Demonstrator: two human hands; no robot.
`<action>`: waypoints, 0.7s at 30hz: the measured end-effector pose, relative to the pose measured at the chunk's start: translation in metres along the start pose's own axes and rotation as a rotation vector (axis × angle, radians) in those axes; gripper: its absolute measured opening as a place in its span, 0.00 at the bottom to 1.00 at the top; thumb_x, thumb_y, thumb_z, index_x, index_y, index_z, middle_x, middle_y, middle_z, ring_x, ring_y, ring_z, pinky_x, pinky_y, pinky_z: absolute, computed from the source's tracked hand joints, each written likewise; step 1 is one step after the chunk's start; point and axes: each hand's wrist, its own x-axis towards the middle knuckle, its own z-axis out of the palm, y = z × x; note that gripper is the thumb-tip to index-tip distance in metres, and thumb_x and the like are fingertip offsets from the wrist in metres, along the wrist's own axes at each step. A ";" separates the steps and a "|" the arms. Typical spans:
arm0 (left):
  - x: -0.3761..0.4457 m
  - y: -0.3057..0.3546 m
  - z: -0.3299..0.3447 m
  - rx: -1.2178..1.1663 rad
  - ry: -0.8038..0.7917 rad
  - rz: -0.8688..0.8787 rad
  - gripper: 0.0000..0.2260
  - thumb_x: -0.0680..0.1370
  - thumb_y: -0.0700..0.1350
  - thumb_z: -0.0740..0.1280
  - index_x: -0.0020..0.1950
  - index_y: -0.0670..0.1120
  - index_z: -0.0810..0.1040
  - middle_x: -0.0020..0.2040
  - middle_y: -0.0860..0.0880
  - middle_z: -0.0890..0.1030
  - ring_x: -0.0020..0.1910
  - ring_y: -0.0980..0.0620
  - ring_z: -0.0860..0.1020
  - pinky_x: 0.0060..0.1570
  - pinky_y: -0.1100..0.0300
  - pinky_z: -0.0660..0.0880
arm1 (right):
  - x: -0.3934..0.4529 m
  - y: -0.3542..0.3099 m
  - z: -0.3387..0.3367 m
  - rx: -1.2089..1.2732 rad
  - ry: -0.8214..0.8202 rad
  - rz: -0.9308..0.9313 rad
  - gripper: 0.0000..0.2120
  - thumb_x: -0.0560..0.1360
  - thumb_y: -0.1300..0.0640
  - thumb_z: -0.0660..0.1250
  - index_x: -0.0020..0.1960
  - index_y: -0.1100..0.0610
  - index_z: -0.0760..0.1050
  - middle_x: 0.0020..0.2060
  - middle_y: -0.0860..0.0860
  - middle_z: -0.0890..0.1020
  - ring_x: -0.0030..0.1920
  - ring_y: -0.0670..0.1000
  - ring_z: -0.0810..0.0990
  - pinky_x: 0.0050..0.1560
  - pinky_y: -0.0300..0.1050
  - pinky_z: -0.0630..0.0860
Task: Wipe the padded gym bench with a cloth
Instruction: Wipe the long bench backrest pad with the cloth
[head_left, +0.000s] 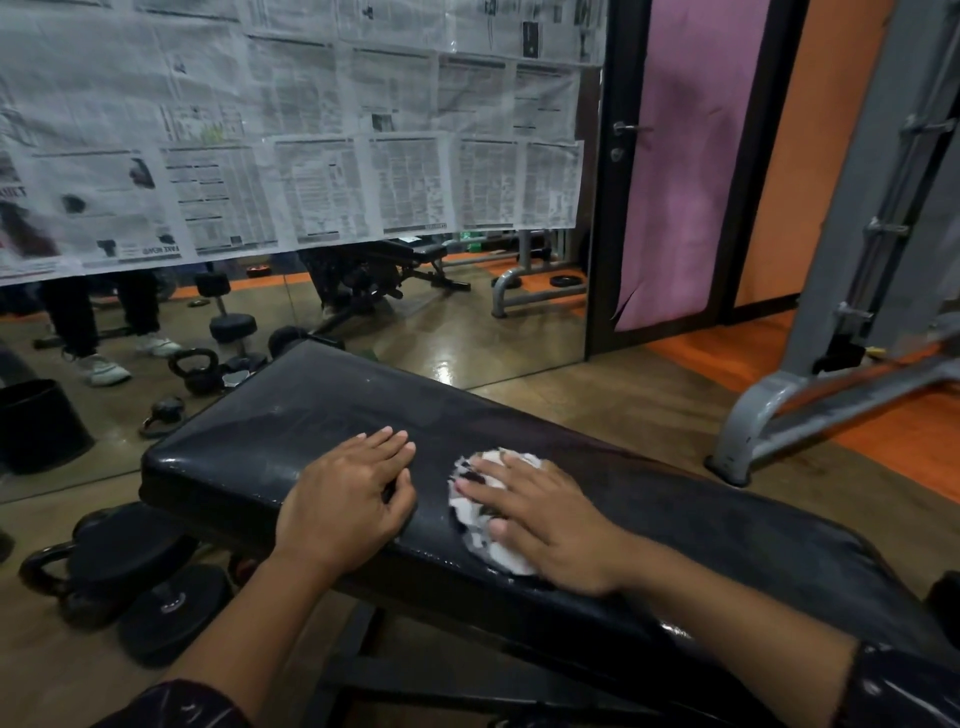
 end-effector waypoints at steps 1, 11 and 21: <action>0.000 0.000 0.001 -0.002 0.000 -0.001 0.19 0.75 0.52 0.57 0.57 0.47 0.82 0.58 0.51 0.81 0.62 0.56 0.77 0.64 0.59 0.71 | -0.002 0.018 -0.002 -0.002 0.006 0.046 0.26 0.75 0.30 0.36 0.72 0.28 0.48 0.77 0.39 0.53 0.78 0.45 0.48 0.75 0.51 0.46; 0.000 0.000 0.002 0.009 0.005 -0.014 0.21 0.75 0.53 0.56 0.58 0.48 0.82 0.59 0.51 0.81 0.62 0.57 0.76 0.65 0.59 0.70 | 0.039 0.004 0.003 -0.056 -0.029 0.269 0.25 0.78 0.36 0.41 0.75 0.34 0.49 0.78 0.45 0.51 0.78 0.55 0.47 0.74 0.62 0.45; 0.000 0.001 -0.001 0.017 -0.016 -0.018 0.22 0.75 0.54 0.54 0.59 0.47 0.81 0.60 0.52 0.80 0.63 0.58 0.75 0.66 0.61 0.68 | 0.040 0.046 -0.010 -0.018 0.010 0.458 0.24 0.81 0.43 0.45 0.77 0.40 0.50 0.78 0.45 0.55 0.78 0.51 0.52 0.75 0.57 0.50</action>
